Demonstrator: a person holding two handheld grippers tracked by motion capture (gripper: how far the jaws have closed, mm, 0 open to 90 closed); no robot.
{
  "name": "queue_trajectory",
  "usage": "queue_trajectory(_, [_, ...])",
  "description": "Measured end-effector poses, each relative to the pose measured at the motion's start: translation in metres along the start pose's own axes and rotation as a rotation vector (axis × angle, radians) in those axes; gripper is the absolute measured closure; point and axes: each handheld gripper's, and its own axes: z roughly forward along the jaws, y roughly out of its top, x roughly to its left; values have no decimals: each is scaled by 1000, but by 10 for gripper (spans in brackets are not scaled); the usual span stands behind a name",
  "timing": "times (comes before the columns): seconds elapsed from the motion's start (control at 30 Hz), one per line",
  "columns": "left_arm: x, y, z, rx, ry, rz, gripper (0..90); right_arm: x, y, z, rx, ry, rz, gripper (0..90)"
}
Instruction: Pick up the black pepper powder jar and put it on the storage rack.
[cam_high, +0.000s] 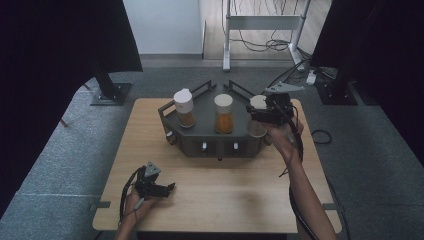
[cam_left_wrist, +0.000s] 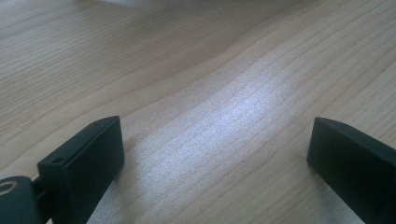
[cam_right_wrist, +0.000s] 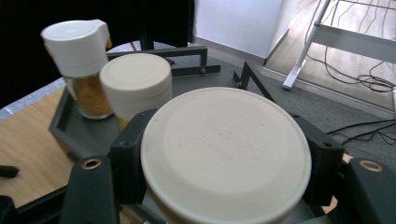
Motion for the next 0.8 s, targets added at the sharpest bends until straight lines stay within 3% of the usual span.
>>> queue_trajectory(0.5, [0, 0, 0, -1, -2, 2, 37, -6, 15, 31, 16, -30, -8, 329])
queue_trajectory(0.8, [0, -1, 0, -3, -2, 2, 37, -10, 15, 45, 32, -51, 2, 329])
